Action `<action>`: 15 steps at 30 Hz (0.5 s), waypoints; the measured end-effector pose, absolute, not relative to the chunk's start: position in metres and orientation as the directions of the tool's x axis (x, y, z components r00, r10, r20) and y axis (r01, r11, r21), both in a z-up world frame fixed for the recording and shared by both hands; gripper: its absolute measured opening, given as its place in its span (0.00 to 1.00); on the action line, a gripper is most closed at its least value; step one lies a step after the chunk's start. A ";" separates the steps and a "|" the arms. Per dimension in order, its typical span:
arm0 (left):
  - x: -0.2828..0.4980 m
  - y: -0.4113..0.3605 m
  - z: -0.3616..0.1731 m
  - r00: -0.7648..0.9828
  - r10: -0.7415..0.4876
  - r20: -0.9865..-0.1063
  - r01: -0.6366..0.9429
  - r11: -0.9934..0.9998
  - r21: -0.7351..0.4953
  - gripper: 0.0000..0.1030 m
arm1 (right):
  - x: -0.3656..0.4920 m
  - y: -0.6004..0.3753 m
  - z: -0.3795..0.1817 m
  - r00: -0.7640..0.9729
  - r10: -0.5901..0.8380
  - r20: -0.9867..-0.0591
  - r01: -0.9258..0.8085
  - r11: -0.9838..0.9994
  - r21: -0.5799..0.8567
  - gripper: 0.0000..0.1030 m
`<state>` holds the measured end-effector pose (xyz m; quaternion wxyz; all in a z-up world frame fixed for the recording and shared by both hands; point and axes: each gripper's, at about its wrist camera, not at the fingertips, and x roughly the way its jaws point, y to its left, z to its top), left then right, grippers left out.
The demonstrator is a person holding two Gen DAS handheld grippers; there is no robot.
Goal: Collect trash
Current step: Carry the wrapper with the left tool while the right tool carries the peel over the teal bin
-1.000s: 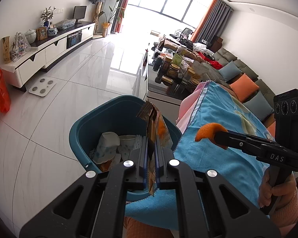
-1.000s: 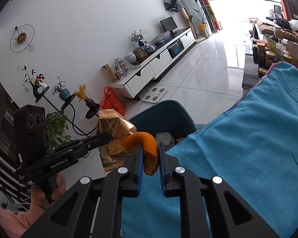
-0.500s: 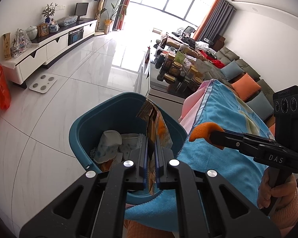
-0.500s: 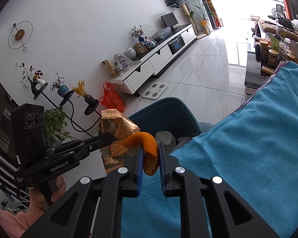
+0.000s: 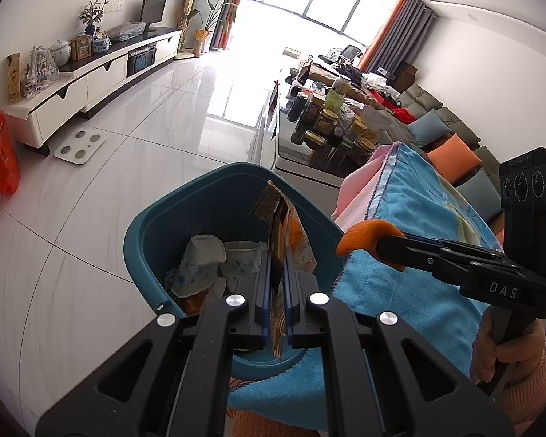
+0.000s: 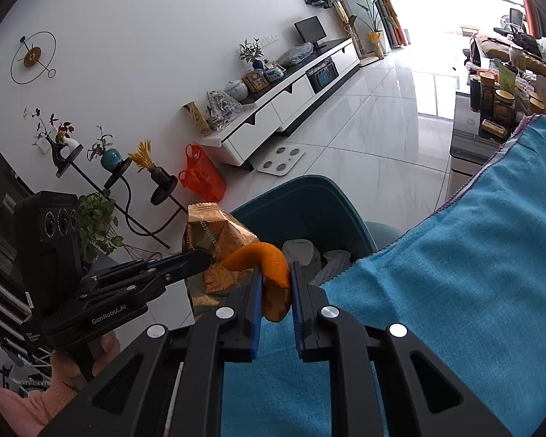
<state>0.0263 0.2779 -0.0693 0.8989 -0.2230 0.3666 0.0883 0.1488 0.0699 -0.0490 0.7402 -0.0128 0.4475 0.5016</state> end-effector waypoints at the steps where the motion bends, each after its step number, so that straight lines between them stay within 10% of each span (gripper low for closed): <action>1: 0.027 0.278 -0.071 0.714 -0.004 -0.700 -0.324 0.885 -0.336 0.06 | 0.149 0.071 -0.050 0.095 0.730 -0.677 -0.754 0.497 0.430 0.13; 15: 0.044 0.282 -0.087 0.691 -0.006 -0.723 -0.339 0.881 -0.331 0.06 | 0.151 0.091 -0.059 0.083 0.703 -0.706 -0.749 0.512 0.421 0.13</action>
